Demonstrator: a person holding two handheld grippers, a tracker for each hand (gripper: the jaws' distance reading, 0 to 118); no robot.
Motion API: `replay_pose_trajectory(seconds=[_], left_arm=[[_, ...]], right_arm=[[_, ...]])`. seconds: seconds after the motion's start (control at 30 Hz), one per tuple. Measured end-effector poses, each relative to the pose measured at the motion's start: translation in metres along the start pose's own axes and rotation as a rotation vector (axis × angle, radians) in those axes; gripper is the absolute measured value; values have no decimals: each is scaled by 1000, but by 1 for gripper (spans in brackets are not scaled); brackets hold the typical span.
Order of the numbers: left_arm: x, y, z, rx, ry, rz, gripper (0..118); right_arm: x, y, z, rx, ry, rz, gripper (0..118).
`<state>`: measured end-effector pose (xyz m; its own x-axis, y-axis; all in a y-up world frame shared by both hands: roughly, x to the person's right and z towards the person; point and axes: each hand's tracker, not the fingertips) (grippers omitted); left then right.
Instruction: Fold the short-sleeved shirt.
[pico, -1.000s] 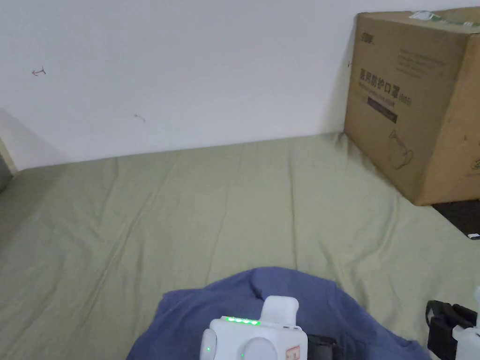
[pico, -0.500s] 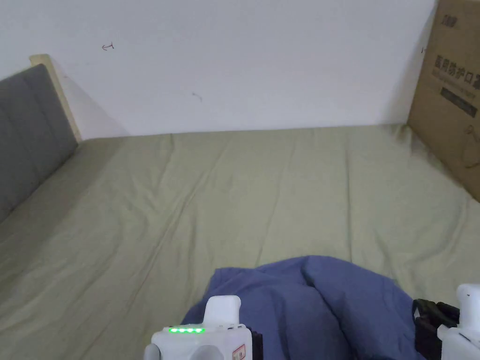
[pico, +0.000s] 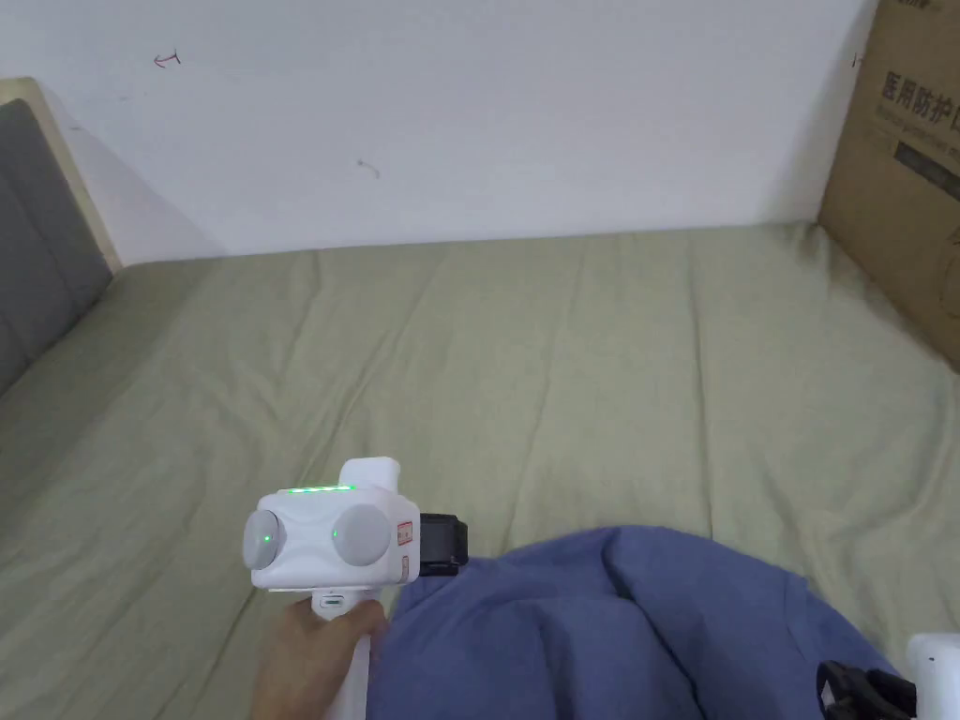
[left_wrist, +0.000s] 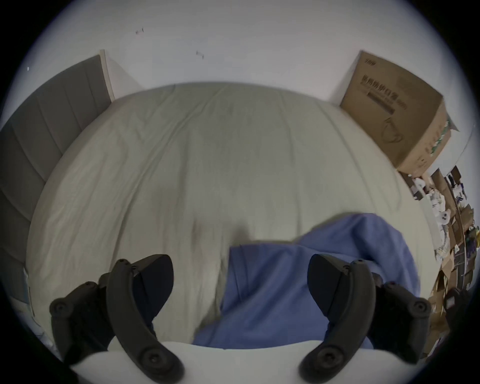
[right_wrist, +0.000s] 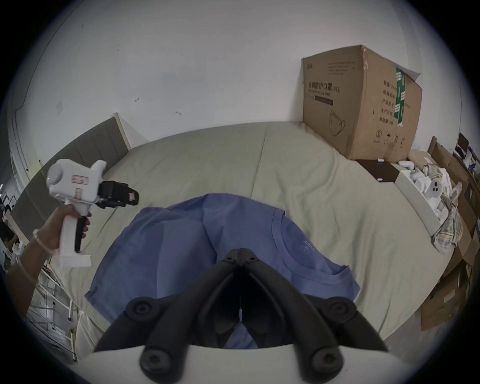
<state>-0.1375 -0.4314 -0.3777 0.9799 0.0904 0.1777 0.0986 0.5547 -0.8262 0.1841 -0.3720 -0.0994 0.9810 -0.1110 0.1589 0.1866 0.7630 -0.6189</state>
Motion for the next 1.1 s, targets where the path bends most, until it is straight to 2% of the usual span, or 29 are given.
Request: replay_pose_trajectory(seconds=[0.1, 0.13, 0.17, 0.23, 0.27, 0.33, 0.37, 0.43, 0.57, 0.7, 0.73, 0.8, 0.83, 0.9, 1.0, 1.07, 1.1], left_arm=[[13, -10, -29, -84, -5, -22, 91], [15, -15, -39, -104, -16, 12, 72], [16, -21, -47, -121, -30, 35, 59], [22, -30, -33, -28, 7, 16, 55], [21, -31, -29, -30, 4, 15, 46], [16, -30, -25, -8, 22, 15, 4], [13, -28, -24, -26, -24, 22, 4], [10, -23, -20, -25, -19, 4, 3], [7, -16, 1, 24, -38, 9, 3], [8, -18, 29, 80, -82, -16, 3], [10, -19, 36, 92, -86, -19, 3], [11, -20, 44, 107, -92, -15, 3], [9, -21, 45, 113, -100, -13, 3], [8, -22, 48, 122, -109, -11, 3], [8, -24, 50, 132, -104, -28, 3], [6, -24, 49, 132, -109, -23, 3], [5, -25, 48, 131, -114, -22, 3]], right_arm=[[2, -2, -9, -24, -3, 6, 0], [2, -2, -12, -29, -8, 10, 0], [3, -3, -13, -33, -14, 10, 0], [5, -2, -17, -43, -17, 2, 0], [7, -2, -18, -46, -14, -1, 0], [7, -1, -21, -49, -11, 0, 0], [6, 1, -23, -51, -12, 6, 0], [6, 6, -27, -51, 3, 16, 0], [13, 35, -43, -67, 132, -17, 0], [13, 83, -79, -114, 267, 56, 0], [10, 95, -93, -144, 289, 88, 20], [1, 113, -131, -207, 291, 186, 83], [-3, 120, -153, -246, 282, 224, 99], [-9, 128, -197, -310, 297, 276, 99], [-15, 126, -263, -447, 202, 308, 99], [-13, 115, -299, -545, 176, 328, 95], [-11, 108, -309, -595, 125, 315, 92]])
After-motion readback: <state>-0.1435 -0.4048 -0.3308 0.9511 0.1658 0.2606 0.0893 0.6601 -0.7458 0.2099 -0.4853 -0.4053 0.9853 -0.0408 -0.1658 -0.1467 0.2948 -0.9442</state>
